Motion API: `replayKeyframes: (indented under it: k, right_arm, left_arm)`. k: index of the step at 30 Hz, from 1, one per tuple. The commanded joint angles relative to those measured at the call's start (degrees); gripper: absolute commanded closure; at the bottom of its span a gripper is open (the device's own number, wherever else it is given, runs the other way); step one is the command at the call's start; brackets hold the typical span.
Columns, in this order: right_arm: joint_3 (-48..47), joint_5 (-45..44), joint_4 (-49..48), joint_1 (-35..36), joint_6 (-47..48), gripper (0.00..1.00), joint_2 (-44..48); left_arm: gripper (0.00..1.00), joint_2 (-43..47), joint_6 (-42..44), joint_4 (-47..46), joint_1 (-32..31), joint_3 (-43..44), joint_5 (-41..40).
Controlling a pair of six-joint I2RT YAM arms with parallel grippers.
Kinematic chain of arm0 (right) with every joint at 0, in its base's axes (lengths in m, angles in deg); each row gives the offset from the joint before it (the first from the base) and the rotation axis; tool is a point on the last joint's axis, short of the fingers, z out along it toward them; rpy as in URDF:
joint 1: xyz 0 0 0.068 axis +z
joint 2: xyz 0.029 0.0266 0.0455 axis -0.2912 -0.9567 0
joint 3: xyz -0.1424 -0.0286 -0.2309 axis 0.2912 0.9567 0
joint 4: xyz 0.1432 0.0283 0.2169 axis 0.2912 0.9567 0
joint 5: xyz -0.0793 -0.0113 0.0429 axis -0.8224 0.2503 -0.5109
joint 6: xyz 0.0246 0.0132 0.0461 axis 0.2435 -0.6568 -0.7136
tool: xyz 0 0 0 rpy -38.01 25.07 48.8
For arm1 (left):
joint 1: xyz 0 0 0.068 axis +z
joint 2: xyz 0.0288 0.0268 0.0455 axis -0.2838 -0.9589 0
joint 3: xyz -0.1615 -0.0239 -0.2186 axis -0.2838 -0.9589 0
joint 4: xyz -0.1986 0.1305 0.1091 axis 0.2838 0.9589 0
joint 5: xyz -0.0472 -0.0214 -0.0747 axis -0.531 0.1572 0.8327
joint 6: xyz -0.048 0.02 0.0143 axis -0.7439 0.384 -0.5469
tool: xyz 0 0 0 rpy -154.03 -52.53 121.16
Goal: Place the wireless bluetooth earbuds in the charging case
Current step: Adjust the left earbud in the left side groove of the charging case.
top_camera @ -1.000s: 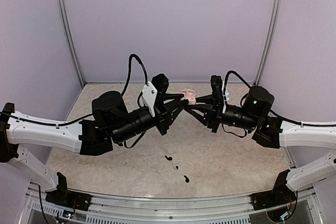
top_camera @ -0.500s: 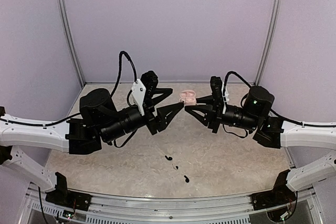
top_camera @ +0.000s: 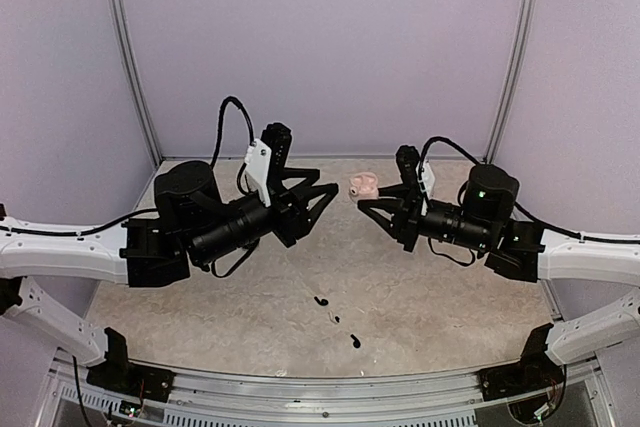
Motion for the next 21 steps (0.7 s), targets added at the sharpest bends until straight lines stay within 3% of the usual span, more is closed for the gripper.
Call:
replayKeyframes:
  k: [1,4,11,21]
  right_arm:
    - [-3.00,-7.32,3.69,0.21,-1.44,1.00,0.31]
    - [-3.21,-10.64,4.72,0.23,-1.26,1.00,0.11]
    - [-3.59,-16.04,6.52,0.40,-0.04,1.00,-0.61]
    - [-3.64,-15.61,6.78,0.57,1.17,1.00,-0.69]
  left_arm:
    - [0.59,-3.83,-7.74,5.87,1.05,5.82,-1.90]
    - [0.65,-5.46,-9.75,7.46,1.19,7.58,-1.75]
    - [0.70,-9.44,-11.96,10.94,1.66,11.90,-0.81]
    - [0.76,-13.12,-14.21,11.65,3.43,14.96,0.73]
